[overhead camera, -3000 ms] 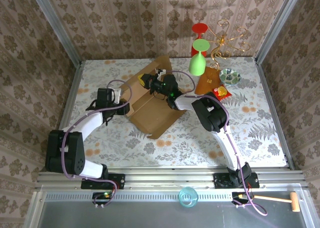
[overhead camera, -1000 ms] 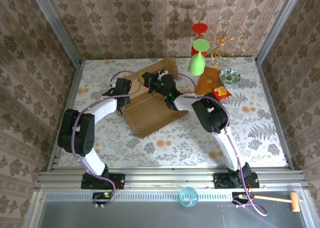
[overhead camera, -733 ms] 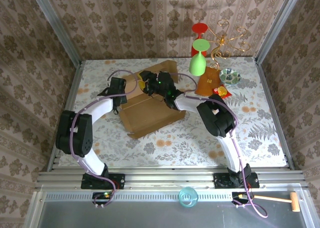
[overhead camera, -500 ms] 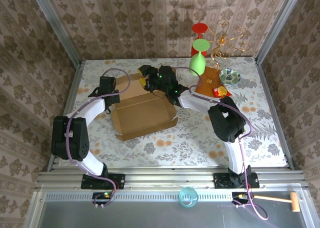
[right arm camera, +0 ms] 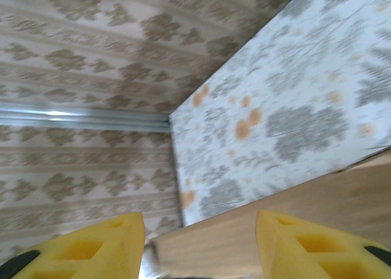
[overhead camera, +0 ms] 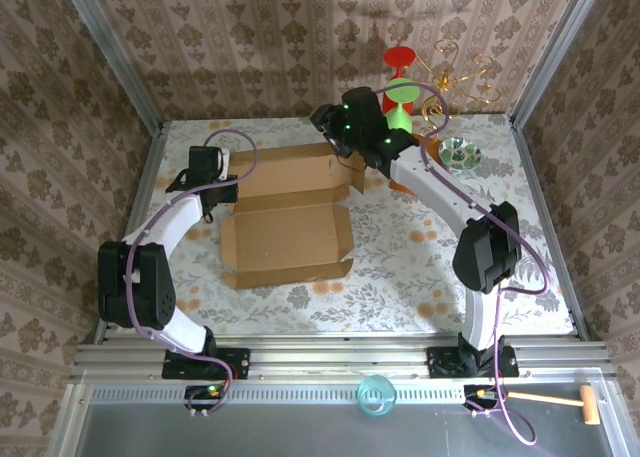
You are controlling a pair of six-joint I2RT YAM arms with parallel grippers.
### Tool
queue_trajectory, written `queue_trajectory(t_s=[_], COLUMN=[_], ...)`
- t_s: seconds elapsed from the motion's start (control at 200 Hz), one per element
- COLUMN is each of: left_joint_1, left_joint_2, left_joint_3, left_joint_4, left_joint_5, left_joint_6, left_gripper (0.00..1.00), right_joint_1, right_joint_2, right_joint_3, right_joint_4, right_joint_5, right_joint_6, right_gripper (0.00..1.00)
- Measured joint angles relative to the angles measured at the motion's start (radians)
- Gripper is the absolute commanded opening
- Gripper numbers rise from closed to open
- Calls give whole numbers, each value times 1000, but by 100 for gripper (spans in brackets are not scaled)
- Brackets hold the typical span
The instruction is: Fold the paper box
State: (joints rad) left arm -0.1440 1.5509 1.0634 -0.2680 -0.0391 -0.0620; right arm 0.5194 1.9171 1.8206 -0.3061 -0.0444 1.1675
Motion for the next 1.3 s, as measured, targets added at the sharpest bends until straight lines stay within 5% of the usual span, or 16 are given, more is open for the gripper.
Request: queue_trajectory(t_s=[0.355,0.78,1.175,1.3], left_joint_1=[0,1,2,3], left_joint_2=[-4,-4,-4,-5], left_joint_3=[0,0,0,0], left_joint_4=[-21,-34,-42,-47], left_joint_5=[21,29,40,41], left_joint_6=[0,-7,-33,-43], left_gripper=[0,0,0,0], right_joint_1=[-29,-29,-29,-29], right_joint_2=[61,76,76,74], right_joint_3=[32,37,7,7], right_joint_4=[-173,-195,-122,-100], right_joint_5=[-11,-76,-121,-121], right_joint_6=[-149,-153,-21,8], right_gripper=[52,49,16,15])
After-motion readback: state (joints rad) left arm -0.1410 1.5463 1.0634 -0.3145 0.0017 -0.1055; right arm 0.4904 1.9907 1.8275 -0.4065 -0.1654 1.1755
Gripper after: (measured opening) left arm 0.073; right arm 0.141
